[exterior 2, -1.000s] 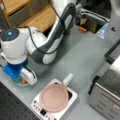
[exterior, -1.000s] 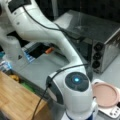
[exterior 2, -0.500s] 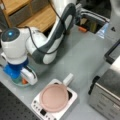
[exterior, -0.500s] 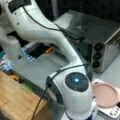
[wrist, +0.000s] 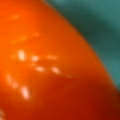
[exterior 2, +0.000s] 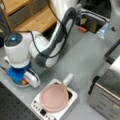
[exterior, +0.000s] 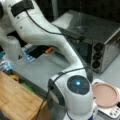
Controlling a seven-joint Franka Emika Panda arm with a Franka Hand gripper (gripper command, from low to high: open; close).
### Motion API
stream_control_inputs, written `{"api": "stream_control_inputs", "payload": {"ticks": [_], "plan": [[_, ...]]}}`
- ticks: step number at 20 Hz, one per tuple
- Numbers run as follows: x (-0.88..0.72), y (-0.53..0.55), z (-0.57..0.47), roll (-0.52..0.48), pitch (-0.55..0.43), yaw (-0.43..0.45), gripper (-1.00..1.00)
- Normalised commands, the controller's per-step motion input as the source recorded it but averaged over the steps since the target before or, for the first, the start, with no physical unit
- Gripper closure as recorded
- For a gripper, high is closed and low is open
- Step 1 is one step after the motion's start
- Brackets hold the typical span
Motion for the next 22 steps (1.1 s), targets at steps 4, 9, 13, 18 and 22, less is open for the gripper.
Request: {"api": "stream_control_inputs", "payload": {"ticks": [4, 9, 13, 18, 22], "plan": [[-0.10, 0.10, -0.19, 0.142, -0.103, -0.027, 1.00], [-0.14, 0.10, -0.13, 0.140, -0.088, -0.033, 1.00], [-0.21, 0.10, 0.04, 0.126, -0.043, -0.039, 1.00], [-0.24, 0.03, 0.28, 0.104, 0.013, -0.046, 1.00], [-0.21, 0.04, 0.32, 0.088, 0.060, -0.080, 1.00]]}}
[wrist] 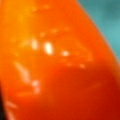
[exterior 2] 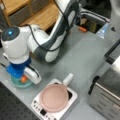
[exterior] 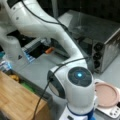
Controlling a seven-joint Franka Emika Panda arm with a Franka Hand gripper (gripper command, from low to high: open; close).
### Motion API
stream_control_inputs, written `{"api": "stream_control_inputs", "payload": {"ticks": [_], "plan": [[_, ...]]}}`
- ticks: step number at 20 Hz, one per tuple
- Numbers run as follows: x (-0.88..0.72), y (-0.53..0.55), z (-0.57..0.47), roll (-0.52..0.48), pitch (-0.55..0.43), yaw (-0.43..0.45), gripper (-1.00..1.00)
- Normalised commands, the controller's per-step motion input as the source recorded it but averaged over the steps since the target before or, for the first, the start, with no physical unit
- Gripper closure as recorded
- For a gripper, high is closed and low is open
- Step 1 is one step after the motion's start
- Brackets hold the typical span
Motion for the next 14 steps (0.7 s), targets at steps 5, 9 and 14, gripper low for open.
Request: {"api": "stream_control_inputs", "payload": {"ticks": [5, 9, 14], "plan": [[-0.13, 0.12, 0.17, 0.072, 0.043, -0.137, 1.00], [-0.08, 0.24, 0.08, 0.079, -0.010, -0.171, 1.00], [-0.12, 0.31, 0.05, 0.097, -0.043, -0.172, 1.00]]}}
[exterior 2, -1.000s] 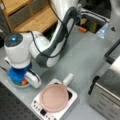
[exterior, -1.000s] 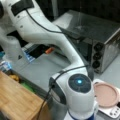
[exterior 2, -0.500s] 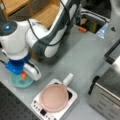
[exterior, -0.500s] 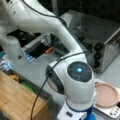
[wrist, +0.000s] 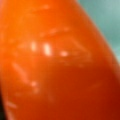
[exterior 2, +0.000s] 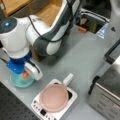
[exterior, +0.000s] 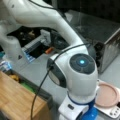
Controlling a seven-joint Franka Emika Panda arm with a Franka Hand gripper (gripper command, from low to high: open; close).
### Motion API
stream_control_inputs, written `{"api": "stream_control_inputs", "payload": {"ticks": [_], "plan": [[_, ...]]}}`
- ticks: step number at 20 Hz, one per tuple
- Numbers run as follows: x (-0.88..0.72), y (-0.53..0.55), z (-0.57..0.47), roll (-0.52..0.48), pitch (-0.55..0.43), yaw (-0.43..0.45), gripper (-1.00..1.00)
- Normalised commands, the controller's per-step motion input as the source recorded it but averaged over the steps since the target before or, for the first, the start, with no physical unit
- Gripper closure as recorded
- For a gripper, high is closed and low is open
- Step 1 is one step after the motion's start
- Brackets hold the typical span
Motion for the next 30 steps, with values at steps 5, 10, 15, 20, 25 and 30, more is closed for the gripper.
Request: {"api": "stream_control_inputs", "payload": {"ticks": [5, 10, 15, 20, 25, 30], "plan": [[-0.18, 0.39, 0.04, 0.094, -0.065, -0.178, 1.00], [-0.25, 0.41, 0.00, 0.061, -0.072, -0.201, 1.00], [-0.30, 0.54, -0.02, 0.021, -0.088, -0.216, 1.00], [-0.33, 0.38, -0.06, -0.030, -0.113, -0.196, 1.00], [-0.33, 0.27, -0.12, -0.062, -0.146, -0.162, 1.00], [-0.28, 0.15, -0.15, -0.084, -0.194, -0.128, 1.00]]}}
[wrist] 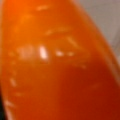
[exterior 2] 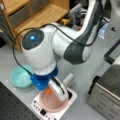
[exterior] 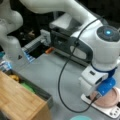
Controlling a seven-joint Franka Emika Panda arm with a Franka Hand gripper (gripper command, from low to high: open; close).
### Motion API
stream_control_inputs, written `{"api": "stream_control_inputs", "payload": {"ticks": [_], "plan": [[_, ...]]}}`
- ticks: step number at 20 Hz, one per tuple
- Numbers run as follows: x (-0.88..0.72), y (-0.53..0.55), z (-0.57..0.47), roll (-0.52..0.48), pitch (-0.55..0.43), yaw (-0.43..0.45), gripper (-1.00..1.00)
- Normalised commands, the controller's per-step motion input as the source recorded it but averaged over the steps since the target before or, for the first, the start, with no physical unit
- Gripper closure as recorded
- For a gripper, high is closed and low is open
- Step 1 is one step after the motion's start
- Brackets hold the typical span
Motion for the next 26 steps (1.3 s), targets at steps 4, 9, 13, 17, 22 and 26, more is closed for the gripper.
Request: {"api": "stream_control_inputs", "payload": {"ticks": [4, 9, 13, 17, 22, 26], "plan": [[-0.27, 0.10, -0.20, -0.113, -0.210, -0.091, 1.00], [-0.19, 0.02, -0.19, -0.166, -0.174, -0.005, 1.00], [-0.11, -0.02, -0.18, -0.204, -0.170, 0.049, 1.00], [-0.03, -0.03, -0.16, -0.252, -0.151, 0.089, 1.00], [0.07, 0.01, -0.08, -0.323, -0.072, 0.103, 1.00], [0.24, 0.07, 0.18, -0.373, 0.053, 0.081, 1.00]]}}
